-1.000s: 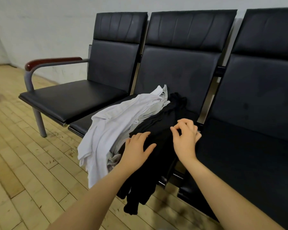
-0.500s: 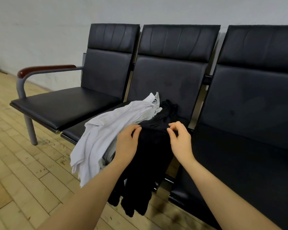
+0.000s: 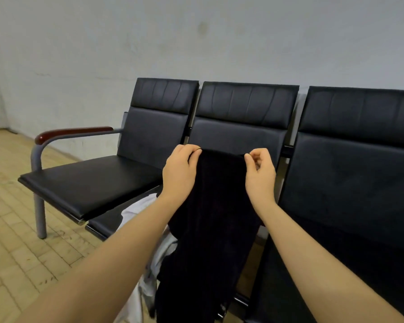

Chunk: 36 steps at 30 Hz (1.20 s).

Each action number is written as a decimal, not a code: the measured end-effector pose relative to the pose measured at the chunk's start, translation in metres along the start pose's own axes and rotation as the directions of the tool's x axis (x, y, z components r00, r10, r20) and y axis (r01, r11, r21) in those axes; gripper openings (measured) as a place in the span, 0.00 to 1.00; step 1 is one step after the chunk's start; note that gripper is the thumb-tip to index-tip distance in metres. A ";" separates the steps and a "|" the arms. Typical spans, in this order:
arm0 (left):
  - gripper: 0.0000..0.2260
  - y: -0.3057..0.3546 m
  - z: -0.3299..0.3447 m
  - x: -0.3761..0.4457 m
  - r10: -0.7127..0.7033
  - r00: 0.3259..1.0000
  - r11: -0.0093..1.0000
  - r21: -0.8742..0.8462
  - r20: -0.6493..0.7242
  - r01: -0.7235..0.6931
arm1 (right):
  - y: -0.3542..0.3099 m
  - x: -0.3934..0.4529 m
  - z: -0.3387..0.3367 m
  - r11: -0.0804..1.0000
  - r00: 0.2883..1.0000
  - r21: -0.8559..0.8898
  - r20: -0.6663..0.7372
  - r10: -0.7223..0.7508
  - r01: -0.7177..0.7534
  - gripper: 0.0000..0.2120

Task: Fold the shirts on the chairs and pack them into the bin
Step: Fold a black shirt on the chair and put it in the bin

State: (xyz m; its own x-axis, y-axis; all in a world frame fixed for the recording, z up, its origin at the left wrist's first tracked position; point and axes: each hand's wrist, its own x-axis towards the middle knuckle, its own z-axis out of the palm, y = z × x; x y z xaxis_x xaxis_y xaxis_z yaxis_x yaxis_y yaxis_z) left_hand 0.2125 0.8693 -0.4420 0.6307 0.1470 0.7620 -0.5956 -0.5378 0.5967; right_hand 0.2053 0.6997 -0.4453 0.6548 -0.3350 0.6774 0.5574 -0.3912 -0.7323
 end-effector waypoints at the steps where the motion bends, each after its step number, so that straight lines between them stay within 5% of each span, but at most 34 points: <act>1: 0.08 0.008 -0.001 0.007 0.021 1.000 1.000 -0.014 -0.005 -0.021 | -0.006 0.005 -0.003 1.000 1.000 0.012 -0.024 -0.002 0.002 0.05; 13: 0.15 0.101 0.045 0.002 0.396 0.916 0.910 -0.104 -0.066 -0.401 | -0.051 0.005 -0.120 0.987 0.956 -0.117 -0.261 -0.133 0.105 0.03; 25: 0.07 0.196 0.129 -0.070 0.447 0.894 0.842 -0.325 -0.027 -0.431 | -0.054 -0.022 -0.274 0.901 0.904 -0.430 -0.359 -0.234 0.062 0.04; 32: 0.09 0.178 0.167 -0.136 0.270 0.926 0.945 -0.254 0.262 -0.204 | 0.016 -0.057 -0.309 0.826 0.970 -0.546 -0.244 0.005 -0.142 0.05; 36: 0.14 0.136 0.182 -0.175 0.134 0.831 0.978 0.062 0.540 -0.199 | 0.059 -0.091 -0.312 0.752 0.969 -0.612 -0.118 0.217 -0.243 0.02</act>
State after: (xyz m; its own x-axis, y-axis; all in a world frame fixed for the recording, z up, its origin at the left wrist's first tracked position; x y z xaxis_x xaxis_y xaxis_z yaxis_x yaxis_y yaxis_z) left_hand 0.1117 0.6192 -0.5403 0.7126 -0.3987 0.5772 -0.6770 -0.6066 0.4168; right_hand 0.0193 0.4397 -0.5290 0.6957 -0.5105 0.5054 -0.0522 -0.7376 -0.6732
